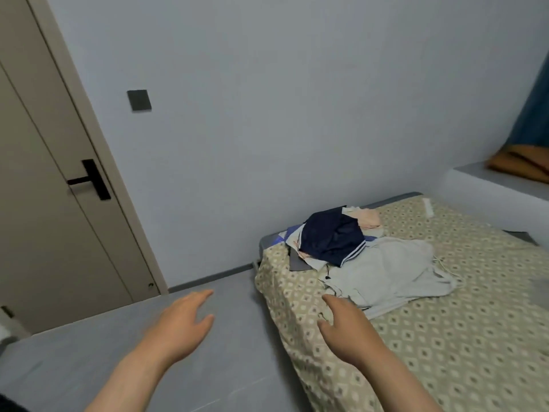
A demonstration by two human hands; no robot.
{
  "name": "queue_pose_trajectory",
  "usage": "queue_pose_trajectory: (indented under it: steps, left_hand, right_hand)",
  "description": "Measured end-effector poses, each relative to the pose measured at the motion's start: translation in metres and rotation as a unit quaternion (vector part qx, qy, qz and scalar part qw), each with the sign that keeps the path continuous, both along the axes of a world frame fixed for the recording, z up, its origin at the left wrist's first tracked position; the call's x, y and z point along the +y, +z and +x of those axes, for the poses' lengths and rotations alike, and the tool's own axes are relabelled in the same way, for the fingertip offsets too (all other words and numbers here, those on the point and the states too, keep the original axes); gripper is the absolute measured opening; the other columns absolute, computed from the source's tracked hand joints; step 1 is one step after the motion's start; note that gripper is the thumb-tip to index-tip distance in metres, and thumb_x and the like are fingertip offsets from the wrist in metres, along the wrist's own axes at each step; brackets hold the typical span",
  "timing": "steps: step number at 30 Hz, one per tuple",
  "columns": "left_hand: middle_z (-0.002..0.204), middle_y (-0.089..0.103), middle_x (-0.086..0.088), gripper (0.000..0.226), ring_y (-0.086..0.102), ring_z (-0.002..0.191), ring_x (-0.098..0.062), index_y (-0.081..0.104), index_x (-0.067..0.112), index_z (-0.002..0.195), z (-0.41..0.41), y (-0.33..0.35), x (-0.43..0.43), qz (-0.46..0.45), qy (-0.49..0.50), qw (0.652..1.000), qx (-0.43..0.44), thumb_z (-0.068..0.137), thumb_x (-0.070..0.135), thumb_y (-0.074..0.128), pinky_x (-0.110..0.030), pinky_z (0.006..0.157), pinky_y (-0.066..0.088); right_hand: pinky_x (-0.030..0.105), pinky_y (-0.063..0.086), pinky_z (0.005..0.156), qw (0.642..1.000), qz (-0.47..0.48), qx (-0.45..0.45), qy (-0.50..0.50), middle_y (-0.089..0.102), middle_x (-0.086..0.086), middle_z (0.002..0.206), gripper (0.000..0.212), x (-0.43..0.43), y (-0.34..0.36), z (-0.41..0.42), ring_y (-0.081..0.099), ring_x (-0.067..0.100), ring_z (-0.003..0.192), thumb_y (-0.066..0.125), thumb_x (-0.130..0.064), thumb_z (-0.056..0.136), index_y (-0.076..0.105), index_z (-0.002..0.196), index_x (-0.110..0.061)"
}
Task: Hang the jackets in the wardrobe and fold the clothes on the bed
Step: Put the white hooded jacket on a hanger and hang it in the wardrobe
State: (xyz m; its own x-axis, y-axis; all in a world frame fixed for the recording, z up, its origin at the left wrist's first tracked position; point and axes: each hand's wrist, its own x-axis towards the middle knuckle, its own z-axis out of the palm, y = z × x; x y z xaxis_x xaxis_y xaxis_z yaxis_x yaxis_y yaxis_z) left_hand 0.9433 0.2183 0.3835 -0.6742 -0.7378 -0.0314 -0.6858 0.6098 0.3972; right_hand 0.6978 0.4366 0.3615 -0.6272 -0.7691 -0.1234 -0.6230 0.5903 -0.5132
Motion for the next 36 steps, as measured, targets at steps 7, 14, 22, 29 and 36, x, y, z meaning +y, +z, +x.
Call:
queue_pose_trajectory:
  steps: [7,14,22,29,36]
  left_hand:
    - [0.156,0.036,0.008,0.059,0.032,0.144,-0.011,0.034,0.027,0.152,-0.100,-0.005,-0.003,0.007,-0.098,0.995,-0.003,0.097,0.035,0.054,-0.024,0.115,0.023]
    - [0.154,0.039,0.010,0.058,0.037,0.141,-0.011,0.036,0.031,0.150,-0.198,-0.012,-0.035,0.041,-0.192,0.980,0.015,0.096,0.036,0.054,-0.028,0.114,0.031]
    - [0.152,0.040,0.017,0.058,0.039,0.137,-0.006,0.034,0.037,0.150,-0.290,-0.019,-0.092,0.083,-0.262,0.961,0.035,0.095,0.039,0.052,-0.026,0.107,0.036]
    - [0.147,0.045,0.019,0.051,0.043,0.132,-0.005,0.041,0.039,0.144,-0.339,-0.035,-0.121,0.106,-0.324,0.939,0.044,0.095,0.036,0.054,-0.018,0.092,0.034]
    - [0.152,0.040,0.013,0.055,0.040,0.137,-0.008,0.036,0.032,0.149,-0.392,-0.046,-0.123,0.115,-0.366,0.923,0.020,0.097,0.037,0.052,-0.024,0.105,0.035]
  right_hand:
    - [0.034,0.038,0.107,0.996,0.008,0.001,-0.093,0.045,-0.001,0.147,0.055,0.036,-0.002,-0.051,0.042,0.022,0.135,0.048,-0.037,0.096,0.035,0.149,-0.025]
    - [0.035,0.036,0.111,0.983,0.021,0.015,-0.181,0.043,0.001,0.150,0.058,0.032,0.003,-0.095,0.040,0.023,0.138,0.049,-0.038,0.096,0.033,0.151,-0.024]
    - [0.034,0.033,0.113,0.968,0.025,0.014,-0.250,0.040,-0.003,0.153,0.061,-0.014,0.010,-0.138,0.037,0.020,0.140,0.049,-0.037,0.096,0.030,0.153,-0.025]
    - [0.035,0.034,0.112,0.955,0.051,-0.014,-0.293,0.041,-0.001,0.151,0.060,-0.048,-0.006,-0.149,0.038,0.021,0.139,0.048,-0.038,0.097,0.030,0.153,-0.025]
    - [0.035,0.033,0.113,0.938,0.051,-0.028,-0.342,0.040,-0.002,0.152,0.059,-0.048,-0.010,-0.175,0.036,0.021,0.140,0.049,-0.038,0.096,0.032,0.152,-0.027]
